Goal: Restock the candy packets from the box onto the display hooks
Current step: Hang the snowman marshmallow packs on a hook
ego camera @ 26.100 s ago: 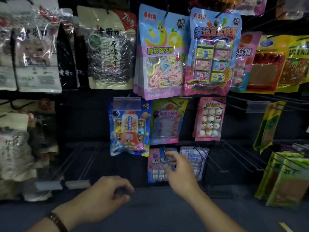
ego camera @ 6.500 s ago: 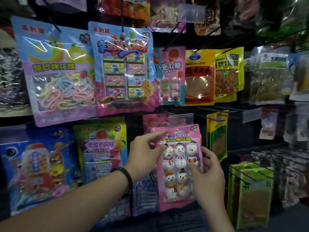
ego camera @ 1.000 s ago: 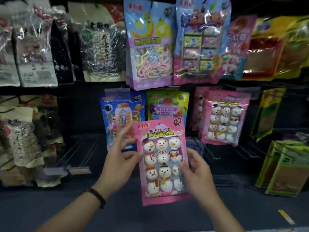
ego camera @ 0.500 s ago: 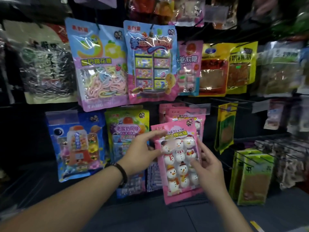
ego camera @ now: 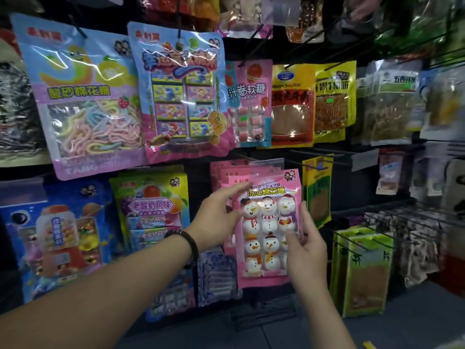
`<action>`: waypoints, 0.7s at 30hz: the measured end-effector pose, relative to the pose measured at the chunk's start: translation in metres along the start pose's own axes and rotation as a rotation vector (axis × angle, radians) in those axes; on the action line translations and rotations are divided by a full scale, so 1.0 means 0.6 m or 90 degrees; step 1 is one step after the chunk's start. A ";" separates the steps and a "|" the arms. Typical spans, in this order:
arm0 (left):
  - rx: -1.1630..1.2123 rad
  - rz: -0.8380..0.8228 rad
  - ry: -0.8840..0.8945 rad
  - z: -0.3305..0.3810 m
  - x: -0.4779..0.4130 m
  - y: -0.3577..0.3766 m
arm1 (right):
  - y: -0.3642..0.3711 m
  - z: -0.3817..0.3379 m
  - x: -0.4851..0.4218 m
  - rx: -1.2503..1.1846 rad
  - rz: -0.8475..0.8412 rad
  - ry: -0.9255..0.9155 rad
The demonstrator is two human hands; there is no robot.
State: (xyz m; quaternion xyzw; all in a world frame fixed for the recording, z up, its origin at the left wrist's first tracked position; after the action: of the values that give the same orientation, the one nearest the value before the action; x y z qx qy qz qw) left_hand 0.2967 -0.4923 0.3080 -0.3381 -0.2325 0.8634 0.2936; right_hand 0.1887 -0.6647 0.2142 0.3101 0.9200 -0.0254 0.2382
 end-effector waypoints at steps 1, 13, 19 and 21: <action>0.011 0.006 0.005 -0.001 -0.005 0.000 | 0.000 -0.003 -0.003 -0.008 0.001 -0.002; -0.025 0.106 0.024 -0.012 -0.019 -0.013 | 0.026 -0.022 -0.018 -0.011 -0.029 -0.045; -0.050 0.116 0.020 -0.028 -0.014 -0.016 | 0.039 -0.021 -0.017 0.029 -0.059 -0.038; -0.059 0.118 0.020 -0.033 -0.014 -0.016 | 0.044 -0.019 -0.014 0.041 -0.072 -0.030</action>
State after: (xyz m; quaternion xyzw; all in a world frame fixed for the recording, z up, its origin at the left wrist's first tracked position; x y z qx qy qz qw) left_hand 0.3194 -0.4867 0.3045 -0.3851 -0.2355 0.8695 0.2004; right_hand 0.2052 -0.6461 0.2308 0.2646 0.9290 -0.0759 0.2475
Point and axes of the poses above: each hand's wrist, its own x-axis away from the middle knuckle, its own y-axis out of the palm, z = x × y, the point moved 10 cm from there along -x, towards the middle knuckle, and after that the axes turned 8 degrees about -z, right-handed, at the moved point
